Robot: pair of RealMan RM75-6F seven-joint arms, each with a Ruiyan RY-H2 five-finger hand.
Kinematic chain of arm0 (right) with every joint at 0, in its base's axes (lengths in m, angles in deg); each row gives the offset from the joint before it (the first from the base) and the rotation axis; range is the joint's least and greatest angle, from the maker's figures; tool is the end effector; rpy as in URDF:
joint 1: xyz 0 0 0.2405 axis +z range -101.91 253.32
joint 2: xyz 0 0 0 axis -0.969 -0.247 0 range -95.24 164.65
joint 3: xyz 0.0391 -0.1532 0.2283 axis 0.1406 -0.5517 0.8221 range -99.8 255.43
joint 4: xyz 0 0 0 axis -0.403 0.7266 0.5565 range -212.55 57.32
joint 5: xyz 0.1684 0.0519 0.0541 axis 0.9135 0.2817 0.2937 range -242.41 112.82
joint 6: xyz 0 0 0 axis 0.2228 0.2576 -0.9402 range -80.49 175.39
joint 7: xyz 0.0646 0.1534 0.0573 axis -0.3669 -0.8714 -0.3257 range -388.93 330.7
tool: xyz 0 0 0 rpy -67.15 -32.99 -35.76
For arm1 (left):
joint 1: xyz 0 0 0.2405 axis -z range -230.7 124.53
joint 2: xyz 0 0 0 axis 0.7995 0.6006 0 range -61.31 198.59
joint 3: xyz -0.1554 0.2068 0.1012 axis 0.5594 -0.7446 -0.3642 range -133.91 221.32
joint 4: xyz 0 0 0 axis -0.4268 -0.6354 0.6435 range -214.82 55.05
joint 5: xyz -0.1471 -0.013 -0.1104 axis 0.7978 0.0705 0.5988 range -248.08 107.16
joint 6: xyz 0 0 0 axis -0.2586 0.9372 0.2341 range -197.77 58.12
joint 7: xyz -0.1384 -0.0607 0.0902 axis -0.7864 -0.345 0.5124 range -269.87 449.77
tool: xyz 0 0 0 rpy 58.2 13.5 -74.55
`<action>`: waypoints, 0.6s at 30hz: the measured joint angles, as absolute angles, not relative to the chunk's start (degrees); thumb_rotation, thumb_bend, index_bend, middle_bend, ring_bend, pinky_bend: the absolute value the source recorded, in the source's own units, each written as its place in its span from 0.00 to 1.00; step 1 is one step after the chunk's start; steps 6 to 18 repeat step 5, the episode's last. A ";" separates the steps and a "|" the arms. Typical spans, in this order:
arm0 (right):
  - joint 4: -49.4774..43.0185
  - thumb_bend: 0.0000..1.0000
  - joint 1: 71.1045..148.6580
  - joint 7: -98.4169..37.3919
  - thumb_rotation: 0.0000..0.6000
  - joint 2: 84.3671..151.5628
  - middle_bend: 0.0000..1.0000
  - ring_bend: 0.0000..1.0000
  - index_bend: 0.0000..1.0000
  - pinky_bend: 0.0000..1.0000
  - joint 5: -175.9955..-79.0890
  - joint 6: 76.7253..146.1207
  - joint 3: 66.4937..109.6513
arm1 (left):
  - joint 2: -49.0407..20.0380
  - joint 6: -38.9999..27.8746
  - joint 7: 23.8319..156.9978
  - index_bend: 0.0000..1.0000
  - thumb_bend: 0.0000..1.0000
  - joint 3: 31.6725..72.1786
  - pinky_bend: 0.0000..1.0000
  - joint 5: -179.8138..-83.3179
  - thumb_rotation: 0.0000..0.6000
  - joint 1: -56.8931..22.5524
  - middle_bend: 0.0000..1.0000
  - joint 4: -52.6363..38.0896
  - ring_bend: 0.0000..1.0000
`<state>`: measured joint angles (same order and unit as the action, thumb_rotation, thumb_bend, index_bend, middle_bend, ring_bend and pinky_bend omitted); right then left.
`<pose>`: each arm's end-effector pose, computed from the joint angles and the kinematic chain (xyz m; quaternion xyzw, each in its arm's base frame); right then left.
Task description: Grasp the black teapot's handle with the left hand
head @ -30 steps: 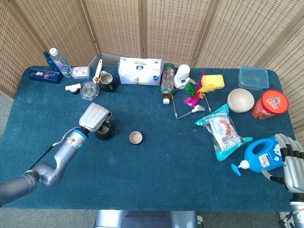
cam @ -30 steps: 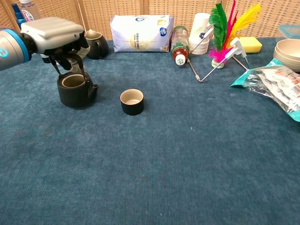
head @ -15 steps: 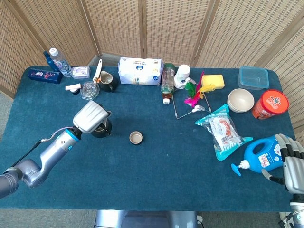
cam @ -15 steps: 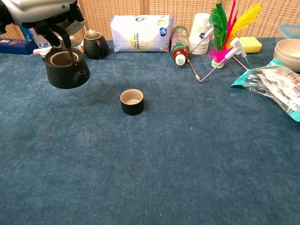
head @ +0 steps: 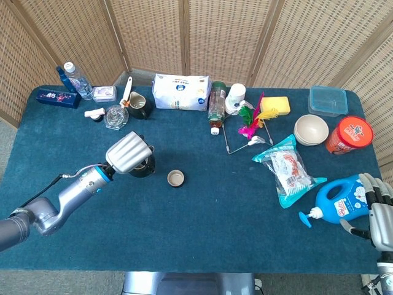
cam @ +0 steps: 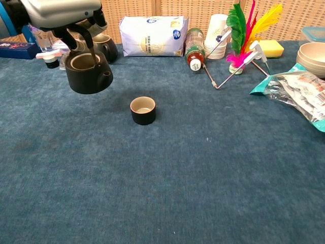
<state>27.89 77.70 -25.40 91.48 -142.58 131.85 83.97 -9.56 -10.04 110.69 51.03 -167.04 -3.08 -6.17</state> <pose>-0.3114 -0.2030 0.2283 0.5331 -0.4315 0.3751 0.6236 -0.1038 0.4098 0.0693 -0.8299 0.0299 -0.3587 0.4262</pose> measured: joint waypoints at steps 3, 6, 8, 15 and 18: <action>27.88 0.00 77.64 -25.77 1.00 91.28 0.00 0.00 0.00 0.00 -142.67 131.90 83.96 | -10.03 -10.93 112.31 0.78 0.62 51.09 1.00 -166.25 1.00 -2.74 0.88 -6.71 0.76; 27.89 0.00 77.62 -25.91 1.00 91.19 0.00 0.00 0.00 0.00 -142.75 131.88 83.91 | -10.34 -11.59 113.44 0.78 0.61 51.13 1.00 -165.70 1.00 -2.48 0.88 -7.18 0.76; 27.89 0.00 77.62 -25.91 1.00 91.19 0.00 0.00 0.00 0.00 -142.75 131.88 83.91 | -10.34 -11.59 113.44 0.78 0.61 51.13 1.00 -165.70 1.00 -2.48 0.88 -7.18 0.76; 27.89 0.00 77.62 -25.91 1.00 91.19 0.00 0.00 0.00 0.00 -142.75 131.88 83.91 | -10.34 -11.59 113.44 0.78 0.61 51.13 1.00 -165.70 1.00 -2.48 0.88 -7.18 0.76; 27.89 0.00 77.62 -25.91 1.00 91.19 0.00 0.00 0.00 0.00 -142.75 131.88 83.91 | -10.34 -11.59 113.44 0.78 0.61 51.13 1.00 -165.70 1.00 -2.48 0.88 -7.18 0.76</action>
